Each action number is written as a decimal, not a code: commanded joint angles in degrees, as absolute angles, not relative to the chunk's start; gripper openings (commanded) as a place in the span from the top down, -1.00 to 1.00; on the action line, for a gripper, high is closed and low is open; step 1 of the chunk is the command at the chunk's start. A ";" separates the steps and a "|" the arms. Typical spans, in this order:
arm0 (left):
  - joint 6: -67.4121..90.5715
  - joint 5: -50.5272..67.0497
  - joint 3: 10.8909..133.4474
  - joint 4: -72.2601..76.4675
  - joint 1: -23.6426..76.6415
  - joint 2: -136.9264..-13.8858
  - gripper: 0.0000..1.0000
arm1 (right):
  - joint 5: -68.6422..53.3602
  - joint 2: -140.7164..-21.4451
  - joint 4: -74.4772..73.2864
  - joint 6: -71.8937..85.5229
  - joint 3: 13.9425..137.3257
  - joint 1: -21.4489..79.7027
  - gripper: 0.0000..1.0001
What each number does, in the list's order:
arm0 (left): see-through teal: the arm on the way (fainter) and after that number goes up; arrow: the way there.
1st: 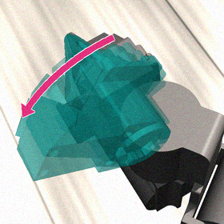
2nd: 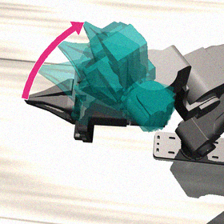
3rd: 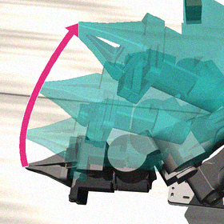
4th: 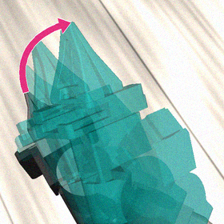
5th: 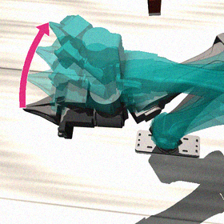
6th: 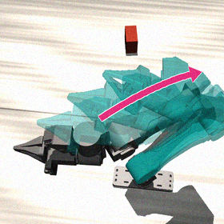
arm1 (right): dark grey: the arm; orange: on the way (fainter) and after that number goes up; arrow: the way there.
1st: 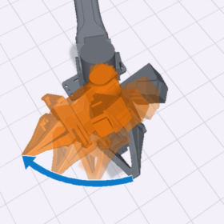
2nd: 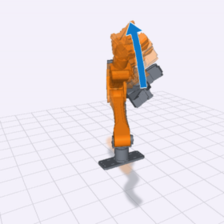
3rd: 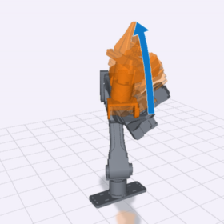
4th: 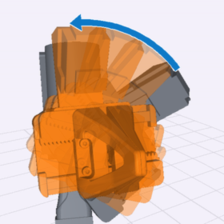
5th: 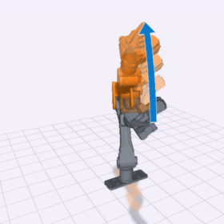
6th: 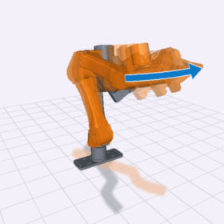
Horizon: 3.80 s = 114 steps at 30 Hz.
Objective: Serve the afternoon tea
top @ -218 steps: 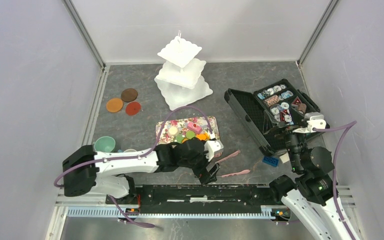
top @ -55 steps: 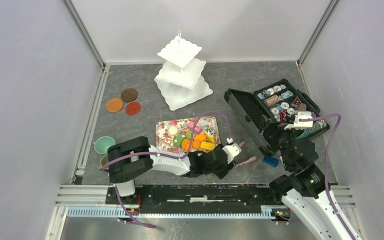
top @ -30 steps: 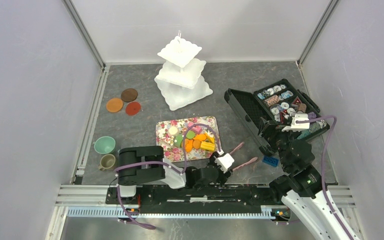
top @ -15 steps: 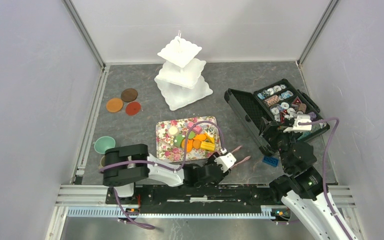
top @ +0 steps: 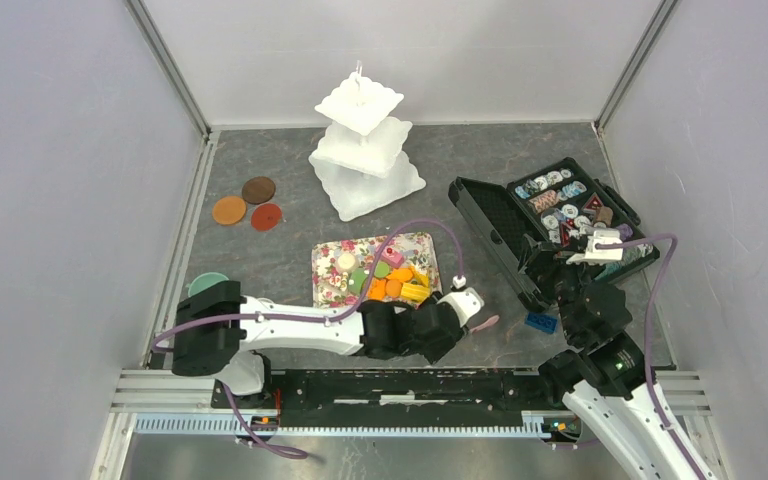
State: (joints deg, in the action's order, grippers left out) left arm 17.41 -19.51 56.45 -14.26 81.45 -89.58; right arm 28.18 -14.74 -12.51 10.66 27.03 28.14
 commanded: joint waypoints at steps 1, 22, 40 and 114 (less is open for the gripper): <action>22.12 -13.31 67.28 -27.16 78.90 -89.61 -0.17 | 28.54 -15.40 -10.88 10.44 28.25 28.39 -0.96; 16.00 -9.74 81.90 -66.81 56.43 -80.40 -0.13 | 27.90 -15.01 -10.21 10.41 29.05 28.40 -0.96; 10.34 -6.46 78.98 -58.62 44.91 -85.78 -0.09 | 28.01 -15.04 -9.28 9.83 28.50 28.42 -0.96; 4.66 -3.29 76.60 -55.11 40.25 -89.92 -0.26 | 27.12 -16.12 -9.34 12.21 28.24 28.42 -0.96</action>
